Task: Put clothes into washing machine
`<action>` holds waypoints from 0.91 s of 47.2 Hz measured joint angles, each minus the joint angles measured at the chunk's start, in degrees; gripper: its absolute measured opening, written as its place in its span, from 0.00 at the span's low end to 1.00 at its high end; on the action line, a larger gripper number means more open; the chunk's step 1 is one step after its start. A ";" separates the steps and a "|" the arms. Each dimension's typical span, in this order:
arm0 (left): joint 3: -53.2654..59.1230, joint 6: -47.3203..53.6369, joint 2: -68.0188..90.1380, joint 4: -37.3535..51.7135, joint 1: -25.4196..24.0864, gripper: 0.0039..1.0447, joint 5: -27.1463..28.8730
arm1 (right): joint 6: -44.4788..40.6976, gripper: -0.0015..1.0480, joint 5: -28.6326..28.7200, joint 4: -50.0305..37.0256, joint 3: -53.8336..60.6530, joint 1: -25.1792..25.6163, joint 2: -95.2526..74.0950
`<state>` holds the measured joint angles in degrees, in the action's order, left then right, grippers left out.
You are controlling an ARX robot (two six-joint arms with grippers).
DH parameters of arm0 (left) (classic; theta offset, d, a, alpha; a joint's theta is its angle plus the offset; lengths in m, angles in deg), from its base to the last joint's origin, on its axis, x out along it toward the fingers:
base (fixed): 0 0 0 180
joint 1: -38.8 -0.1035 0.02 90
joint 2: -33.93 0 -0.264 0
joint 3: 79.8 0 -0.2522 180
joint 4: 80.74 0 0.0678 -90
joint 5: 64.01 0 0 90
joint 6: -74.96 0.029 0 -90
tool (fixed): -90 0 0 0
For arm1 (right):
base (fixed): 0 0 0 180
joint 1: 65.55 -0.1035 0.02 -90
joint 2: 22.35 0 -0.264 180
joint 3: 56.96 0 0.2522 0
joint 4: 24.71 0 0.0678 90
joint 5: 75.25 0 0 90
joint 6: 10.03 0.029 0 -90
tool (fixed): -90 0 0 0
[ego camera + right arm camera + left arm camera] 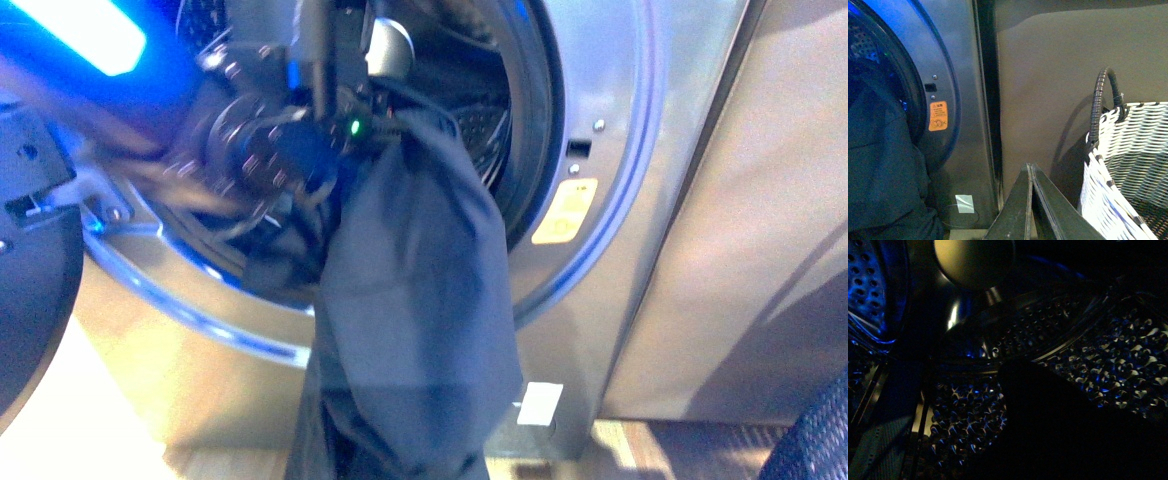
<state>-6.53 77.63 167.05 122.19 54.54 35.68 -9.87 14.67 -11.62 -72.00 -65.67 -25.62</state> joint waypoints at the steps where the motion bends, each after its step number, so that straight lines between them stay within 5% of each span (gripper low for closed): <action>1: -1.25 0.04 0.61 -0.66 -0.17 0.04 0.13 | 0.00 0.02 0.00 0.33 0.52 0.00 1.18; 35: -61.07 3.23 26.75 -32.70 -3.82 0.04 7.21 | 0.00 0.02 0.13 0.57 0.96 0.00 3.02; 43: -66.34 3.41 30.03 -35.85 -4.20 0.04 8.39 | 0.00 0.02 0.13 0.57 0.96 0.00 3.02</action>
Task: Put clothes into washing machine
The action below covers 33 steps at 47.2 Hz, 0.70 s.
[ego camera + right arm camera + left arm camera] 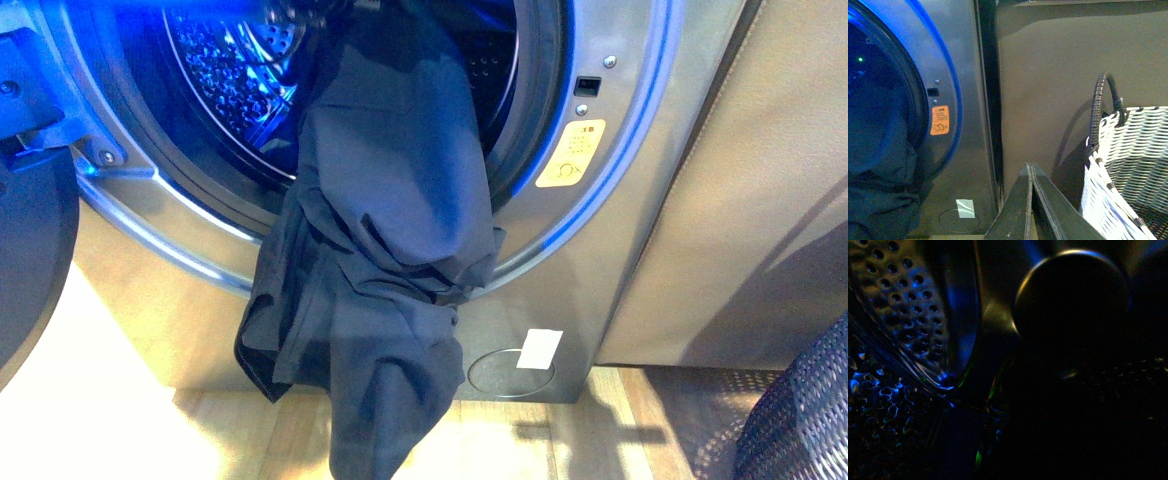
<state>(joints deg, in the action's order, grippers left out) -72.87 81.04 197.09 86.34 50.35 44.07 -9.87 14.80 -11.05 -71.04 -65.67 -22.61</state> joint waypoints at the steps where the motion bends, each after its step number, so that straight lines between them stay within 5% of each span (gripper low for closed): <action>1: -0.59 0.09 0.31 -0.33 -0.07 0.04 0.15 | 0.00 0.02 0.00 0.00 0.00 0.00 0.00; 33: -5.95 1.92 3.10 -2.86 -0.85 0.04 5.03 | 0.00 0.02 0.00 0.00 0.00 0.00 0.00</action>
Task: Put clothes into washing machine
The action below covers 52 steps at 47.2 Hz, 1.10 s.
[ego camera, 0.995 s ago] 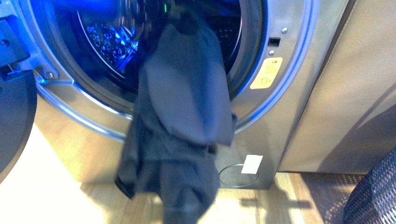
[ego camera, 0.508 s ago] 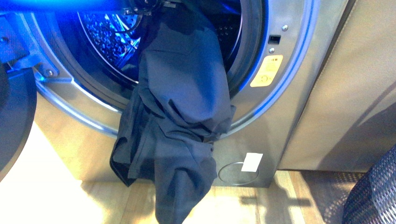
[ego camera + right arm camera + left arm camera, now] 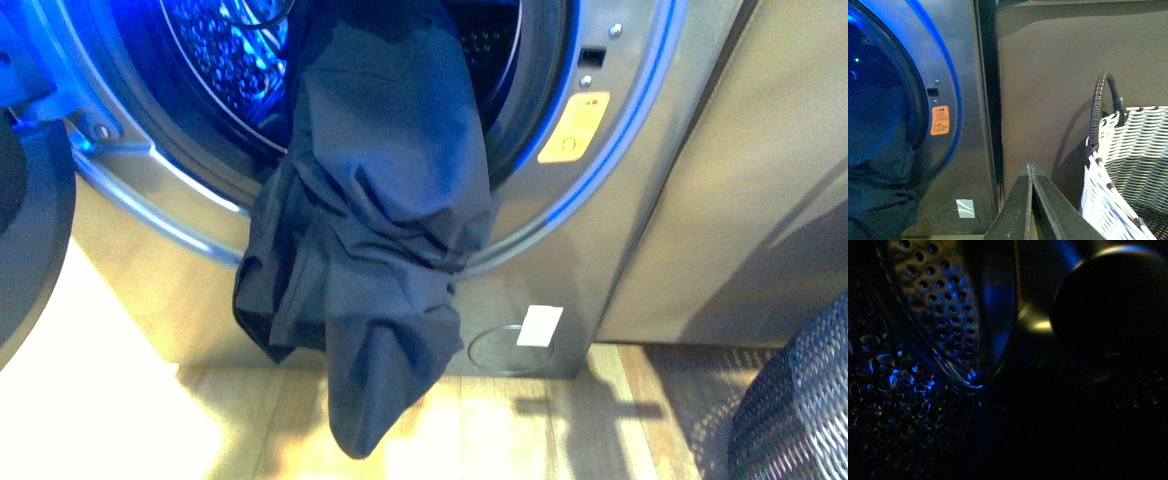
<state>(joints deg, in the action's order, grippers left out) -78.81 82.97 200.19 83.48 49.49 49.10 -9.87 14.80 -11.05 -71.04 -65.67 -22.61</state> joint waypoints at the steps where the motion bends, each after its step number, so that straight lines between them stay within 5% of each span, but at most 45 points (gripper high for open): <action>1: 0.00 0.00 0.00 0.00 -0.20 0.04 0.00 | 0.00 0.02 0.00 0.00 0.00 0.00 0.00; 9: -0.02 0.26 3.10 -1.62 -1.81 0.06 0.22 | 0.00 0.02 0.00 0.00 0.00 0.00 0.00; 15: -0.02 0.37 5.55 -2.86 -2.47 0.34 -1.33 | 0.00 0.02 0.00 0.00 0.00 0.00 0.00; 20: -0.02 0.17 6.29 -2.97 -2.36 0.47 -2.19 | 0.00 0.02 0.00 0.00 0.00 0.00 0.00; 23: 0.13 -0.66 7.04 -3.02 -1.92 0.65 -3.69 | 0.00 0.02 0.00 0.00 0.00 0.00 0.00; 31: 19.85 -0.63 -0.26 8.81 -0.33 0.96 -6.58 | 0.00 0.02 0.00 0.00 0.00 0.00 0.00; 52: 38.12 -3.26 -11.65 14.10 1.31 0.94 -6.71 | 0.00 0.02 0.00 0.00 0.00 0.00 0.00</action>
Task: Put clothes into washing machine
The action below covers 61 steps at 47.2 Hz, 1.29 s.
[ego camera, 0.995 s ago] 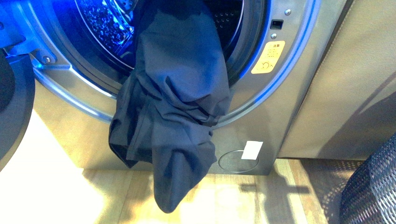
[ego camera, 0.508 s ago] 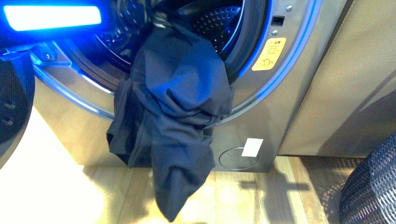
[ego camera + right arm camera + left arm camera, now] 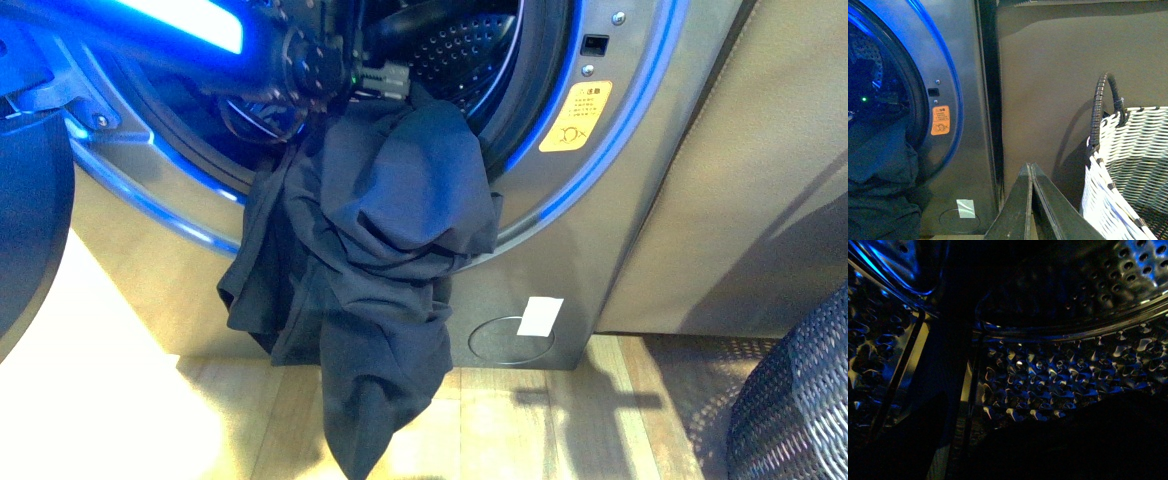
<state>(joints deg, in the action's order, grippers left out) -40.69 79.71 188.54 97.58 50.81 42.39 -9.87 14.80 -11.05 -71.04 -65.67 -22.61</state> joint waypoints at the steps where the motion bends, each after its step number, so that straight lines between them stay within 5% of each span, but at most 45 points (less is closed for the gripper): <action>1: 0.55 -0.13 -0.61 0.09 0.00 0.94 0.02 | 0.00 0.02 0.00 0.00 0.00 0.00 0.00; 22: 15.43 -3.65 -12.35 1.16 0.98 0.94 -2.60 | 0.00 0.02 0.00 0.00 0.00 0.00 0.00; 42: 51.41 2.03 -35.47 15.28 4.33 0.94 -8.70 | 0.00 0.02 0.00 0.00 0.00 0.00 0.00; 61: 70.71 2.25 -53.72 19.17 5.75 0.94 -10.88 | 0.00 0.02 0.00 0.00 0.02 0.00 0.00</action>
<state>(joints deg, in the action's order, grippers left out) 30.02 81.96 134.82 116.75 56.55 31.51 -9.87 14.80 -11.05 -71.02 -65.67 -22.61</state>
